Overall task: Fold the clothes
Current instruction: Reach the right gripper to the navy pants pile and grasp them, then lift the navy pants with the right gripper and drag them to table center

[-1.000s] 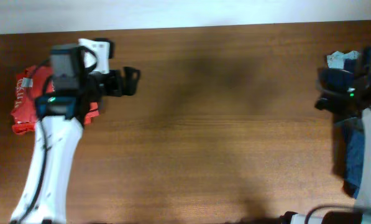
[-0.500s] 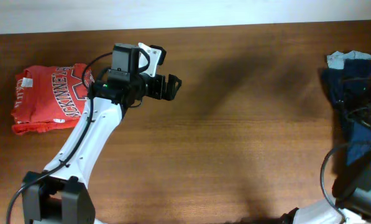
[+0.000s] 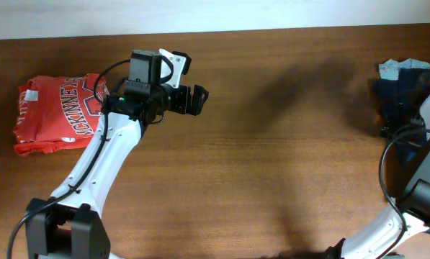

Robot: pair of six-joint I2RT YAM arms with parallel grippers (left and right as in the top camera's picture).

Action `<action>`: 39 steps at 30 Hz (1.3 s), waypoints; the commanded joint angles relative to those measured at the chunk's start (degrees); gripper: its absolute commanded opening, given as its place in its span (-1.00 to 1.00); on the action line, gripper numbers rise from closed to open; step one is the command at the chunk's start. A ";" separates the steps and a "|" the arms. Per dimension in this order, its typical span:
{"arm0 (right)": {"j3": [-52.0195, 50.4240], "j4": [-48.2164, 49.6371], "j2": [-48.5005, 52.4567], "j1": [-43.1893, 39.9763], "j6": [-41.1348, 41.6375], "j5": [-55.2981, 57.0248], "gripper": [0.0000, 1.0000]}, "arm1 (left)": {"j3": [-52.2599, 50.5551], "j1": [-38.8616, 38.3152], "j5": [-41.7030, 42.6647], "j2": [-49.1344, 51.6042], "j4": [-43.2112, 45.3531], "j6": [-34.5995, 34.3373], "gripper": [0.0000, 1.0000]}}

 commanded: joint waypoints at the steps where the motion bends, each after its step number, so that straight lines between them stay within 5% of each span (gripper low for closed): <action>1: -0.37 0.57 0.00 -2.54 -1.53 1.79 0.61 | 0.96 -0.09 -0.46 0.61 0.20 0.09 0.99; 4: -0.37 0.61 0.00 -4.70 -1.62 1.55 0.25 | 0.96 -0.09 -1.36 0.61 0.26 0.09 0.99; 6: -0.35 0.57 0.00 -6.03 -1.62 1.11 -0.17 | 0.96 -0.09 -1.49 0.61 0.26 0.09 0.99; 8: -0.35 0.35 -0.02 -6.58 -1.60 0.66 -0.84 | 0.96 -0.09 -1.51 0.61 0.46 0.09 0.99; 9: -0.35 0.39 -0.02 -6.69 -1.60 0.44 -0.92 | 0.96 -0.09 -1.51 0.61 0.66 0.09 0.99; 18: 11.45 -8.35 -2.10 -1.66 -0.07 -6.29 -0.93 | 0.96 -0.09 -1.51 0.59 4.15 0.07 0.81; 28: 49.59 -31.67 -2.51 13.40 -2.05 -15.93 -0.92 | 2.03 4.94 -1.46 -3.67 3.10 0.04 0.81; 39: 68.04 -24.98 -2.51 32.65 10.95 -16.06 -0.92 | 2.21 10.71 -1.46 -15.63 -2.47 0.02 0.80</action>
